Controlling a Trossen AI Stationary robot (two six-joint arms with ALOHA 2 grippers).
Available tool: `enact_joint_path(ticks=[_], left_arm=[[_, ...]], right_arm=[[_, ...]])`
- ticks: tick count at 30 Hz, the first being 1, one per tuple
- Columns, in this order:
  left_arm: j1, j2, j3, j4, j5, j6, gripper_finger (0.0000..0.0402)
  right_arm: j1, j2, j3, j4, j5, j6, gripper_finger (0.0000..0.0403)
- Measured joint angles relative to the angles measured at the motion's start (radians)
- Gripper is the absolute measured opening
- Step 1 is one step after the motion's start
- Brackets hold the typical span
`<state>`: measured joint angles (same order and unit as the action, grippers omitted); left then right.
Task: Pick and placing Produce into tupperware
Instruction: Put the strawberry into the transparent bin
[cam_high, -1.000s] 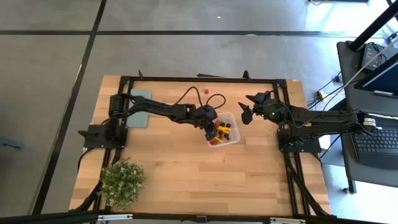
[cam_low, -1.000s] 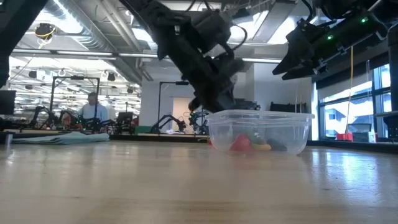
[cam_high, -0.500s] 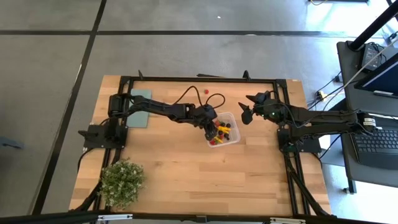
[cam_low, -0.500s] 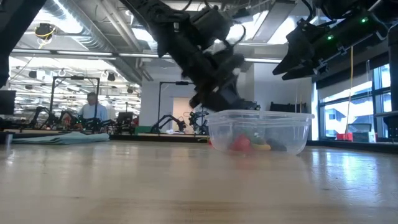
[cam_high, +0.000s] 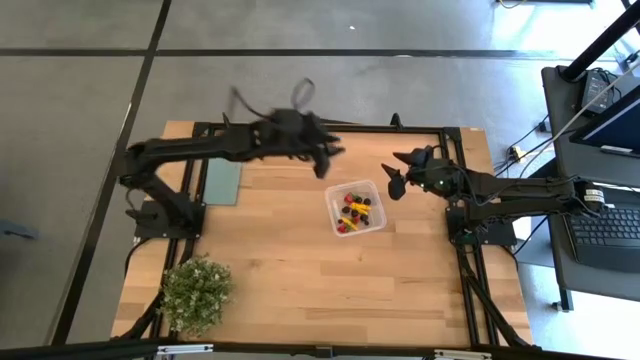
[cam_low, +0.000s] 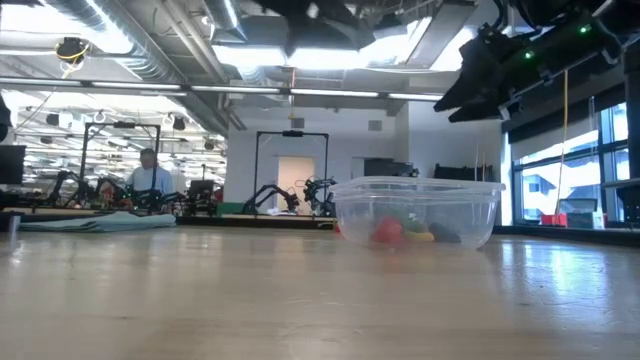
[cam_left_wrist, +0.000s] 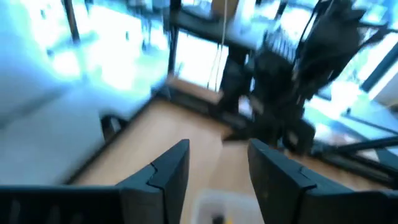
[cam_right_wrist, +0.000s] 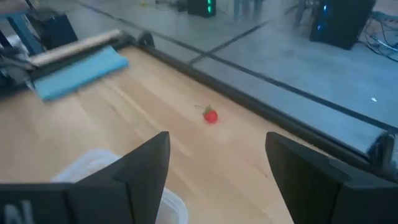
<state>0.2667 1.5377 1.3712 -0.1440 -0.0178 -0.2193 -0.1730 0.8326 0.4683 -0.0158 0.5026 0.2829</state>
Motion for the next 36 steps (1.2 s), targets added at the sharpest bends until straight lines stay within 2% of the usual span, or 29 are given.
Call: enact_joint_path(ticks=[3,8,12,15,18,21,23,27,31,36], left_arm=[[0.026,-0.100,0.000,-0.028,-0.002,0.074,0.0152],[0.057,-0.264,-0.022,-0.196,-0.061,0.150,0.0156],[0.054,-0.424,-0.169,-0.179,-0.153,0.173,0.0162],[0.061,-0.554,-0.331,-0.093,-0.180,0.168,0.0165],[0.078,-0.676,-0.489,0.003,-0.186,0.169,0.0165],[0.102,-0.771,-0.607,0.069,-0.183,0.145,0.0161],[0.118,-0.814,-0.664,0.093,-0.184,0.115,0.0158],[0.135,-0.860,-0.724,0.095,-0.182,0.068,0.0152],[0.135,-0.865,-0.746,0.091,-0.172,0.064,0.0149],[0.134,-0.864,-0.755,0.087,-0.170,0.064,0.0155]], right_arm=[[0.000,0.000,0.000,0.044,0.000,0.001,0.0266],[-0.007,0.000,0.000,0.179,0.005,0.026,0.0266],[-0.030,0.004,0.014,0.290,0.005,0.028,0.0266],[-0.066,0.025,0.105,0.251,-0.003,0.027,0.0266],[-0.122,0.094,0.282,0.082,-0.072,0.024,0.0266],[-0.192,0.227,0.529,-0.192,-0.166,0.040,0.0266],[-0.237,0.339,0.703,-0.377,-0.201,0.045,0.0266],[-0.302,0.562,1.014,-0.673,-0.209,-0.079,0.0266],[-0.323,0.736,1.236,-0.723,-0.210,-0.223,0.0266],[-0.329,0.923,1.457,-0.740,-0.310,-0.580,0.0266]])
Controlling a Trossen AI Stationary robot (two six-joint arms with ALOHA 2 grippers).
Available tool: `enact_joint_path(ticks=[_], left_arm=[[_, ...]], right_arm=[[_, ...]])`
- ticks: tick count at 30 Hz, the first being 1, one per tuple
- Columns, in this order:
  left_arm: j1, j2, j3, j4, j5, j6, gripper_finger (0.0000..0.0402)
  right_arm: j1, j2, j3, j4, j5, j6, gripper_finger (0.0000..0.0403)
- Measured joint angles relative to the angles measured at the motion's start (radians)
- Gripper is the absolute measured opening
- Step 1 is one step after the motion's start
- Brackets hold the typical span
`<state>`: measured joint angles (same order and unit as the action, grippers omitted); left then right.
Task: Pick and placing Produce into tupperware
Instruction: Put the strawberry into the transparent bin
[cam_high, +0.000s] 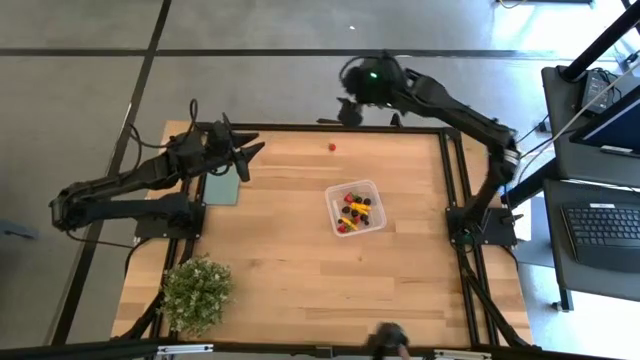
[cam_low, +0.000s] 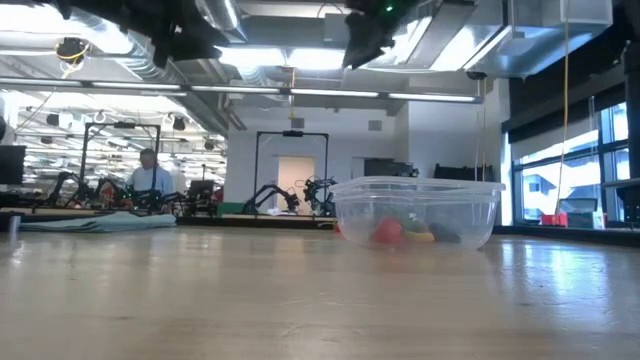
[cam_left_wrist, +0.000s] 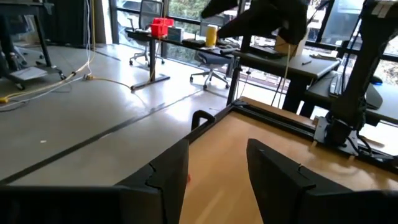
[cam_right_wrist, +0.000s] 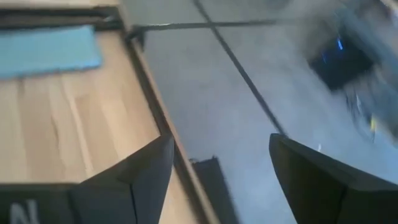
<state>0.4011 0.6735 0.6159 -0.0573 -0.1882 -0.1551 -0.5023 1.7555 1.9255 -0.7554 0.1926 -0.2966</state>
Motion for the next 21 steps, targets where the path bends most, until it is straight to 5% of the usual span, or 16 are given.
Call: enact_joint_path(ticks=[9,21], left_arm=[[-0.005,0.000,0.000,-0.040,0.030,0.000,0.0164],[-0.041,0.000,0.000,-0.095,0.030,0.000,0.0149]], right_arm=[[-0.009,0.274,0.212,-0.179,-0.093,-0.336,0.0266],[-0.059,0.520,0.214,-0.245,-0.224,-0.315,0.0266]])
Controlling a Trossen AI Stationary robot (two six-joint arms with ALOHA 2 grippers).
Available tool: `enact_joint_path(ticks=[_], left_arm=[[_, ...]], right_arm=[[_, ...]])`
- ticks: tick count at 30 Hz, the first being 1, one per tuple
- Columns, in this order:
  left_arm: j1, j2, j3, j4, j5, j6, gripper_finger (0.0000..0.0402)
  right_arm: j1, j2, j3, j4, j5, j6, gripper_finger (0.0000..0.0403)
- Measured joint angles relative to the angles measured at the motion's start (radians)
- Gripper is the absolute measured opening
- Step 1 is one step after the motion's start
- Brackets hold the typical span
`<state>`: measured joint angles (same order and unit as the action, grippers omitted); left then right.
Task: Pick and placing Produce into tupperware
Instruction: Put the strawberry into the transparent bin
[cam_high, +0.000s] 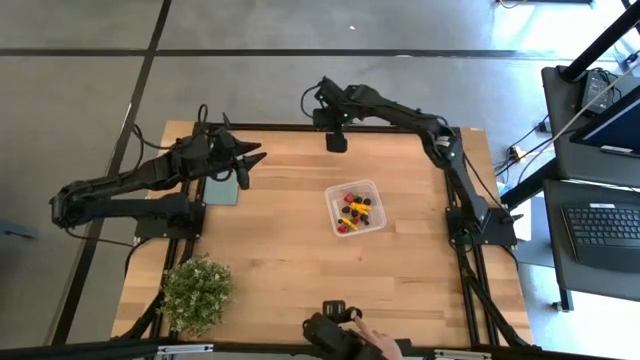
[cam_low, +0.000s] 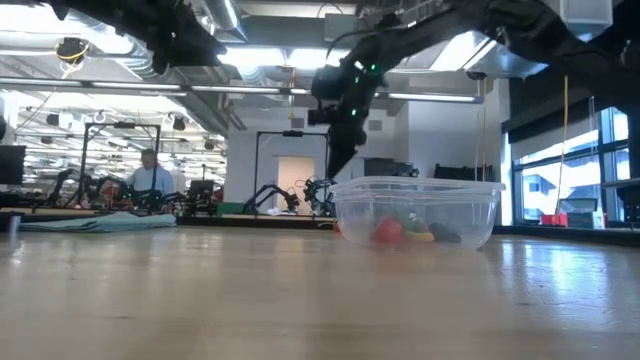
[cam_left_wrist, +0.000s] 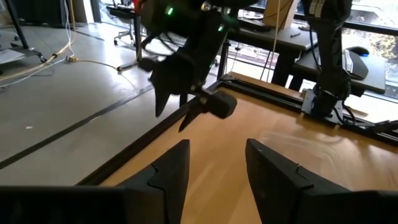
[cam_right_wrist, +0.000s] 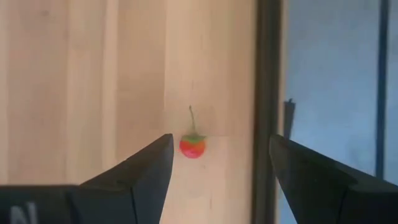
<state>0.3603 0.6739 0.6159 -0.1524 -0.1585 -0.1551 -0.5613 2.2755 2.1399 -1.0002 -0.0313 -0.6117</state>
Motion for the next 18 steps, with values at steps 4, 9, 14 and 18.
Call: enact_joint_path(ticks=[4,9,14,18], left_arm=[[-0.004,0.000,0.000,-0.001,0.000,0.000,0.0147],[-0.004,0.000,0.000,-0.011,0.000,0.000,0.0155],[-0.003,0.000,0.000,-0.024,0.000,0.000,0.0161],[-0.004,0.000,0.000,-0.024,0.000,0.000,0.0160]], right_arm=[[-0.002,0.047,0.000,0.001,-0.065,0.006,0.0266],[-0.002,0.101,0.000,0.002,-0.075,0.029,0.0266],[-0.011,0.129,0.000,0.013,-0.077,0.053,0.0266],[-0.017,0.144,0.000,0.025,-0.076,0.059,0.0266]])
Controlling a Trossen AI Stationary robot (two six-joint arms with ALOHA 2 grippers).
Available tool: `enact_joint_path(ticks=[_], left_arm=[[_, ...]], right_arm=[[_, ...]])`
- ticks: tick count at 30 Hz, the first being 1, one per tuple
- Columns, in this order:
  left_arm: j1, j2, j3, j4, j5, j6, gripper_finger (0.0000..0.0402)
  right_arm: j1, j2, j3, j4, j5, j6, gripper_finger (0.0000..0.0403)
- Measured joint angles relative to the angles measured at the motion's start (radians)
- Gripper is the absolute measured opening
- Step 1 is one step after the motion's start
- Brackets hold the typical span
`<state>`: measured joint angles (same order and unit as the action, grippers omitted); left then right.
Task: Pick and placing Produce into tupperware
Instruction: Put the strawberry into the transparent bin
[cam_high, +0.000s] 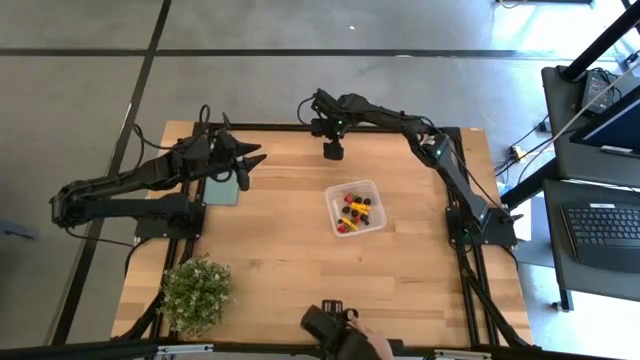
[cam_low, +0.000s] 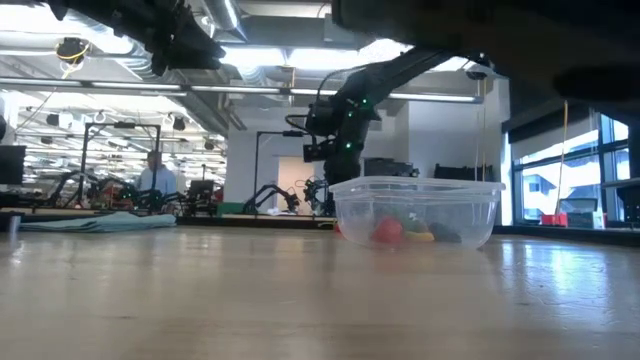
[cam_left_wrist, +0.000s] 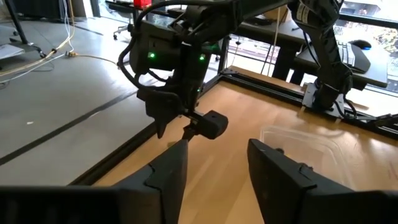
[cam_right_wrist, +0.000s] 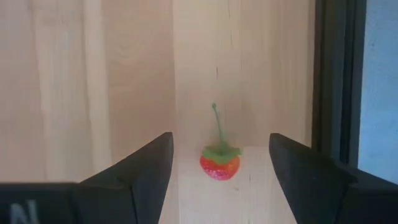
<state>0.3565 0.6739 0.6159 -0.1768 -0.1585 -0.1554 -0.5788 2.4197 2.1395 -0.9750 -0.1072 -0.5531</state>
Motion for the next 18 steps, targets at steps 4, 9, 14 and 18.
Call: enact_joint_path(ticks=[4,9,14,18], left_arm=[[0.000,0.000,0.000,0.000,0.000,0.000,0.0153],[0.000,0.000,0.000,0.001,0.000,0.000,0.0147],[0.000,0.000,0.000,0.001,0.000,0.000,0.0146],[0.000,0.000,0.000,0.001,0.000,0.000,0.0152]], right_arm=[[-0.007,0.021,0.000,0.007,0.000,0.021,0.0266],[-0.024,0.036,0.000,0.005,-0.015,0.055,0.0266],[-0.042,0.036,0.001,-0.007,-0.018,0.096,0.0265],[-0.054,0.035,0.001,-0.052,-0.037,0.106,0.0251]])
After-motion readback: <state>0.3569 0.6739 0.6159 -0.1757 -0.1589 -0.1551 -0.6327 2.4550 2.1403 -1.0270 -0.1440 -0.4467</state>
